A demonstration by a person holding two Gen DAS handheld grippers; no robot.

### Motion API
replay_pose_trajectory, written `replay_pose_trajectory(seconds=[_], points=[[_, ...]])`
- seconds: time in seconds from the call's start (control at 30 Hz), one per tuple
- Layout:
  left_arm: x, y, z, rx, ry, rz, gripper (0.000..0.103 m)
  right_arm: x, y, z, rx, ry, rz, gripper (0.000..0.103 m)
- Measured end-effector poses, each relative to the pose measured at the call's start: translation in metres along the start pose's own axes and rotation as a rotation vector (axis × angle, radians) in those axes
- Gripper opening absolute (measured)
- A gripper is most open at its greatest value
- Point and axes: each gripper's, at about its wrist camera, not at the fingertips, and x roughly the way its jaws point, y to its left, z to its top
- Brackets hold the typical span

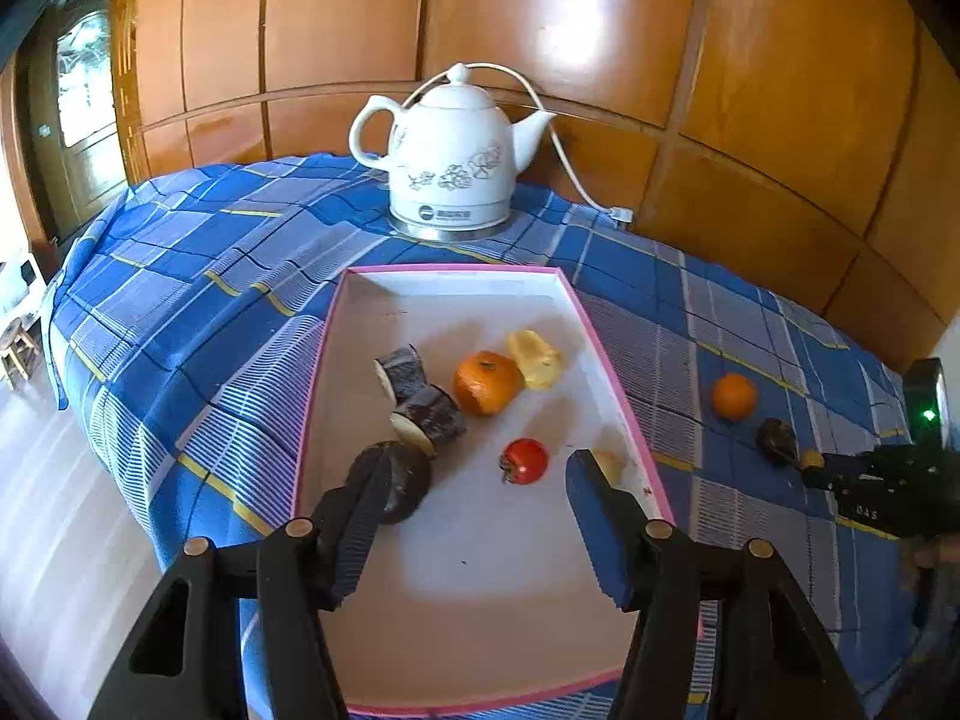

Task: Organize fruits
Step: 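Open the left tool and withdraw it from the placed slice, then carry the tan fruit into the tray and open the right tool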

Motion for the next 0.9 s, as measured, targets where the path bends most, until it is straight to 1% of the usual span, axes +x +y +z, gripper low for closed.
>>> replay_pose_trajectory(seconds=[0.57,0.9], points=[[-0.0009,-0.0034,-0.0083,0.021,0.009,0.000,0.061,0.0015,-0.0009,-0.0003,0.010,-0.002,0.006,0.024],[0.0010,0.0014,-0.0103,0.020,0.019,0.005,0.062,0.0031,-0.0023,-0.0008,0.029,0.000,0.008,0.024]])
